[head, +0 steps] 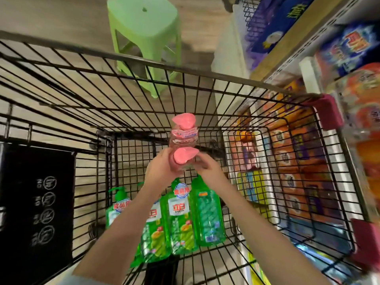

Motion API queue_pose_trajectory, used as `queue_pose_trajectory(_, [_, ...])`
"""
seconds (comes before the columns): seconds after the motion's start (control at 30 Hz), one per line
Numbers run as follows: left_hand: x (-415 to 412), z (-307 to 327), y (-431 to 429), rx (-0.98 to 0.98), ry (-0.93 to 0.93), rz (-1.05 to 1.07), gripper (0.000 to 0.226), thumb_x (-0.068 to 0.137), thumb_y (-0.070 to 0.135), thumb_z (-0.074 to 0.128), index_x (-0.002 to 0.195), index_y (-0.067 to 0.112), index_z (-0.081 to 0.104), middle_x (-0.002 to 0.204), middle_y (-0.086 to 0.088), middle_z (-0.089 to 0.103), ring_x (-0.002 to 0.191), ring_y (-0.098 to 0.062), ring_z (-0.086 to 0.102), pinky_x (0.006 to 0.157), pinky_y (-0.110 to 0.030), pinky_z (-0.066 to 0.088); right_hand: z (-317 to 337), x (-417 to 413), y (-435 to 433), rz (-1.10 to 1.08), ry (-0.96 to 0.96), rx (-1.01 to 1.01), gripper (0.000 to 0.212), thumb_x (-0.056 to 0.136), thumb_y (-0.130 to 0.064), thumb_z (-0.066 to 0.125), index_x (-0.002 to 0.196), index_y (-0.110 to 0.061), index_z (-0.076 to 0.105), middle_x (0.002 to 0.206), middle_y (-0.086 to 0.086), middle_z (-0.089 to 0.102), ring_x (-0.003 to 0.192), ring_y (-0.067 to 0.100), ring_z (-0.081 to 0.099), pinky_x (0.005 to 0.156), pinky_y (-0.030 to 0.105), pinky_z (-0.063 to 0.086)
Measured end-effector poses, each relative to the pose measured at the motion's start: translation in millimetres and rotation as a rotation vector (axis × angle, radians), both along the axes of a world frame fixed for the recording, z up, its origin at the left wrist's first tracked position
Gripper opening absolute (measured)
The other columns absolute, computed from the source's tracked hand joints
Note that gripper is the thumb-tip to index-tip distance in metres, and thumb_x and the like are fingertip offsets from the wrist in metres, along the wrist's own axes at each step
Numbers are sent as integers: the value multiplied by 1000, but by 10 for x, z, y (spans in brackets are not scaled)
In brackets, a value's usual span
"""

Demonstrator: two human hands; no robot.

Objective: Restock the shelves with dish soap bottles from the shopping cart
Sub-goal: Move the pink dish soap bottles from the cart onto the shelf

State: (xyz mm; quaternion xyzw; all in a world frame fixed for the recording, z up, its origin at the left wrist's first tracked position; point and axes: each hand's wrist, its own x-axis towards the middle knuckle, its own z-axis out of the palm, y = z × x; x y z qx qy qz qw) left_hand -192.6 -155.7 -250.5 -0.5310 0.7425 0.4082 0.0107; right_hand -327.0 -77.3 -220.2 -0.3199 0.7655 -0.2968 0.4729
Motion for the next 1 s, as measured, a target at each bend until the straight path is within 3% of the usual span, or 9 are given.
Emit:
queue_pose_trajectory(0.07, [125,15,-25,6,-23,43,72,60,50,83,121,30,49,111,10,63,101,-14,61,83,-29,47,1,48,-54,20,-8,32,46,88,10,49,125,-17,56,108,-8,59,96,5,54,78,6,42])
queue_pose_trajectory(0.2, [393,-13,-167,56,-63,135,69,63,36,85,122,25,51,109,4,65,101,-21,62,83,-31,50,-47,-12,-247,-86,200,-35,44,84,1,60,126,-10,52,108,-3,54,96,12,52,84,24,42])
queue_pose_trajectory(0.37, [735,-147,-290,35,16,272,70,60,24,87,122,22,54,107,3,65,99,-19,61,84,-42,54,-112,-187,-556,35,254,-69,52,74,5,71,123,-2,52,101,-7,50,93,5,50,72,-6,31])
queue_pose_trajectory(0.5, [903,-239,-425,175,67,319,74,56,30,88,121,28,53,109,6,65,99,-17,62,87,-42,54,-344,-241,-751,2,250,19,74,65,-8,83,129,-9,48,112,-7,50,106,7,49,94,19,38])
queue_pose_trajectory(0.6, [974,-276,-440,181,93,292,77,60,25,88,127,18,50,117,1,62,106,-18,60,93,-36,49,-512,-306,-830,19,398,60,89,52,-32,89,130,-15,50,123,2,53,119,19,48,104,38,41])
queue_pose_trajectory(0.7, [975,-300,-438,187,127,310,79,62,25,87,129,13,48,114,5,55,104,-12,54,90,-28,43,-522,-329,-837,100,528,73,85,51,-45,87,123,-15,54,119,6,55,119,24,45,100,37,41])
queue_pose_trajectory(0.83, [1017,-409,-416,188,137,314,82,54,40,87,125,18,52,117,1,62,107,-17,61,94,-40,50,-559,-280,-834,100,491,27,89,45,-54,86,118,-14,56,115,4,59,111,20,53,94,36,46])
queue_pose_trajectory(0.9, [996,-432,-405,188,126,334,71,60,26,88,121,20,53,114,1,63,104,-18,61,92,-39,51,-653,-262,-832,119,467,37,95,42,-66,83,122,-25,54,115,-4,59,108,13,54,94,33,47])
queue_pose_trajectory(1.0, [932,-451,-411,198,93,329,51,66,27,83,108,37,55,101,9,66,88,-14,64,78,-37,56,-663,-221,-828,144,473,-2,81,51,-55,84,119,-21,57,111,-2,63,106,17,57,92,34,48])
